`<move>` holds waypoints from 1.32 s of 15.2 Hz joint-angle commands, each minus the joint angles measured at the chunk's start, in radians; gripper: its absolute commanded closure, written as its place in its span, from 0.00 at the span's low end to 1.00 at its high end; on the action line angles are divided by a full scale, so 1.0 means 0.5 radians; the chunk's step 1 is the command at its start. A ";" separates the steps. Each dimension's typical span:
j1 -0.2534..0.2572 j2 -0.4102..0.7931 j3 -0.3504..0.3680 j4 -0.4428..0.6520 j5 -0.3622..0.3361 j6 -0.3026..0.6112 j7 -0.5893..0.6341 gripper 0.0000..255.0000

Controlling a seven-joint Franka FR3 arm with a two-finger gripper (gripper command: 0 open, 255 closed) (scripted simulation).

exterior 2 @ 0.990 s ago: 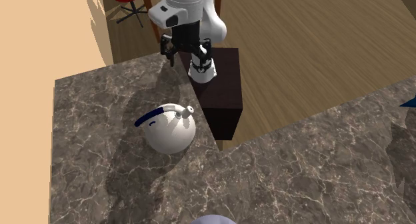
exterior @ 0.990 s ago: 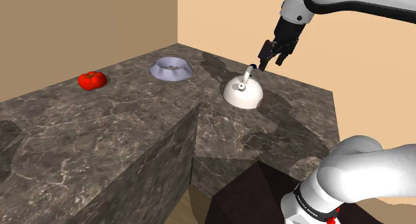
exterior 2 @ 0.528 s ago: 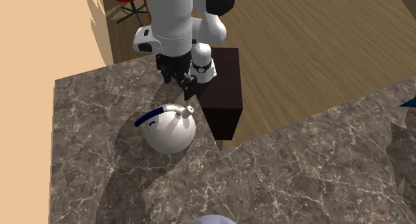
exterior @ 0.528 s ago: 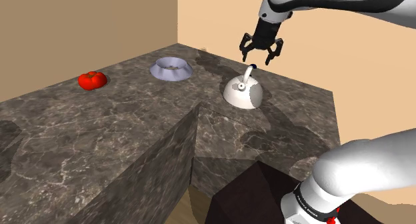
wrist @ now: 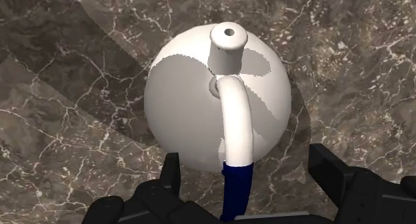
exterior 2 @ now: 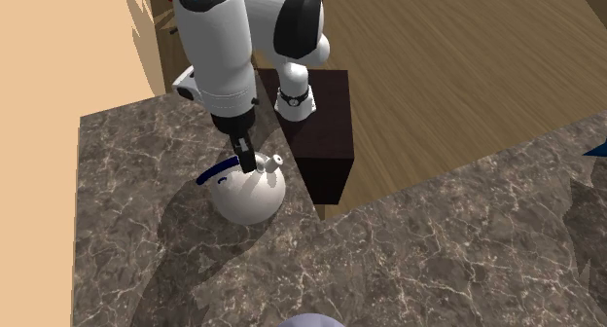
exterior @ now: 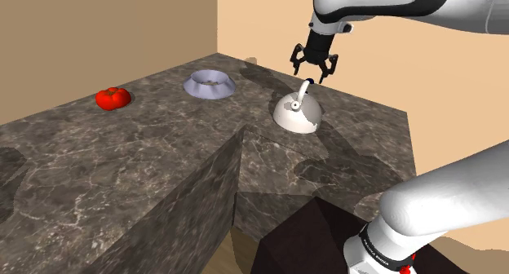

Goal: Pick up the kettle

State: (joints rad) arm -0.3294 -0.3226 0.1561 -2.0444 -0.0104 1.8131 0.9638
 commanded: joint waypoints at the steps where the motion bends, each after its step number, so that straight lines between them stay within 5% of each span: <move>1: 0.000 0.002 0.003 -0.047 0.001 0.049 0.012 0.00; 5: 0.001 0.000 0.004 -0.118 0.001 0.118 0.014 0.00; 6: 0.001 0.004 0.004 -0.113 0.000 0.117 0.014 1.00; 20: -0.001 0.005 0.002 0.022 0.000 -0.016 0.009 1.00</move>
State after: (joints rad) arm -0.3293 -0.3236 0.1574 -2.0525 -0.0096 1.8188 0.9691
